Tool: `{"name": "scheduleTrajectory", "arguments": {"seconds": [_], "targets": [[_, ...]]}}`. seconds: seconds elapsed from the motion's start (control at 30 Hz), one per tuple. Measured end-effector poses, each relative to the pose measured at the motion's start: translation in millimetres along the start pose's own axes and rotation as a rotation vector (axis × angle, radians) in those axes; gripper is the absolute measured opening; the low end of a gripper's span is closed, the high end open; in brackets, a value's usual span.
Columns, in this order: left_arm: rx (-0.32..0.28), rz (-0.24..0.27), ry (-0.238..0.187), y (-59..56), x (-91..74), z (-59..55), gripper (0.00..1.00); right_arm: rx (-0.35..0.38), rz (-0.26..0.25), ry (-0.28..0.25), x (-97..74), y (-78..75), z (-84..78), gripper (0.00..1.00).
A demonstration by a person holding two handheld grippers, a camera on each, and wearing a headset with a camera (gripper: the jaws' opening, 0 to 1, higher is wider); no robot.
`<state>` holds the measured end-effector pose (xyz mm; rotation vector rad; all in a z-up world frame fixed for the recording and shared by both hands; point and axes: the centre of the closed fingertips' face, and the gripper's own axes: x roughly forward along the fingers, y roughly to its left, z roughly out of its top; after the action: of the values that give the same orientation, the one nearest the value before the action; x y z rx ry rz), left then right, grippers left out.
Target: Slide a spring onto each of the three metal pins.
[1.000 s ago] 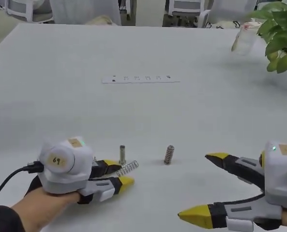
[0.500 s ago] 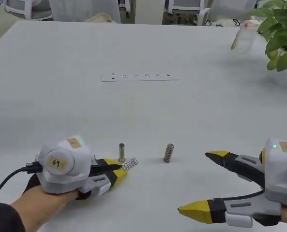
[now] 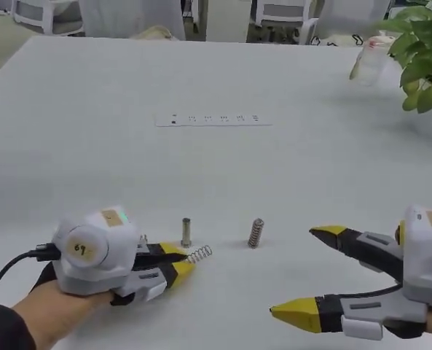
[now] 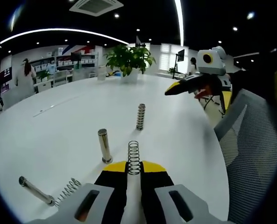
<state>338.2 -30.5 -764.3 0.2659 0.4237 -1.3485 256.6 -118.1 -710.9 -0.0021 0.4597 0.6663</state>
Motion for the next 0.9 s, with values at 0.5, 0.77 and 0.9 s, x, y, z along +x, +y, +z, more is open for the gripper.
{"name": "scheduleTrajectory", "arguments": {"seconds": [0.5,0.77,0.9], "targets": [[0.101,-0.074,-0.087,-35.8,-27.6,39.8,0.02,-0.029,0.052,0.012,0.7,14.1,15.1,0.76],[0.151,-0.108,-0.097,-52.0,-35.8,48.9,0.02,-0.029,0.102,0.016,3.4,24.6,22.0,0.61],[0.169,-0.118,-0.108,-58.1,-39.6,54.7,0.02,-0.023,0.140,0.008,4.6,32.1,28.9,0.56]]}}
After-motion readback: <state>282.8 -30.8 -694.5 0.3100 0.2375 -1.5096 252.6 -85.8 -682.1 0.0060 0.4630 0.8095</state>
